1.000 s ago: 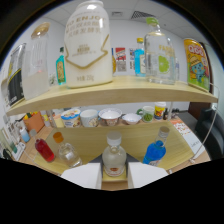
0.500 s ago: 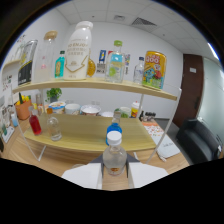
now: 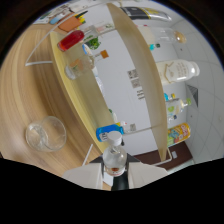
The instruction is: Make me a cup of Mojito.
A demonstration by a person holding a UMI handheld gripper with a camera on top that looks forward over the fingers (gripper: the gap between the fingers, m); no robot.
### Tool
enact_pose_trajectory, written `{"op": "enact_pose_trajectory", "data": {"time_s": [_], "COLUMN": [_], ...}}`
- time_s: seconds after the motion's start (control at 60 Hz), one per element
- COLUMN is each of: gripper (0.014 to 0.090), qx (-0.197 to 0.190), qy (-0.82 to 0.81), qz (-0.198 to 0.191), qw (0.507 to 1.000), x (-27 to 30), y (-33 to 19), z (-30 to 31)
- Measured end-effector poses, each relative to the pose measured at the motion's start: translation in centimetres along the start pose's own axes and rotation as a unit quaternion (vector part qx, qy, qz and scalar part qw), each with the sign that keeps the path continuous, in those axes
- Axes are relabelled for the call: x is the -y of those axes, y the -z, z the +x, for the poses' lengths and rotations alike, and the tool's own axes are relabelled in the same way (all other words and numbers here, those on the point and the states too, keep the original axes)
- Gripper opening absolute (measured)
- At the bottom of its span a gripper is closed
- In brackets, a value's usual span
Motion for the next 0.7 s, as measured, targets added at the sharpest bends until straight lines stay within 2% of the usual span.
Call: {"op": "enact_pose_trajectory", "data": {"time_s": [0.133, 0.367, 0.533, 0.7], "gripper": [0.0339, 0.034, 0.0339, 0.0341], "qx": [-0.033, -0.067, -0.065, -0.054], "qy": [0.179, 0.428, 0.479, 0.44], "qz": [0.021, 0.045, 0.054, 0.066], "qw": [0.983, 0.9, 0.874, 0.894], "x": [1.8, 4.0, 4.4, 4.2], "y": [-0.3, -0.3, -0.5, -0.5], "z": [0.5, -0.5, -1.5, -1.4]}}
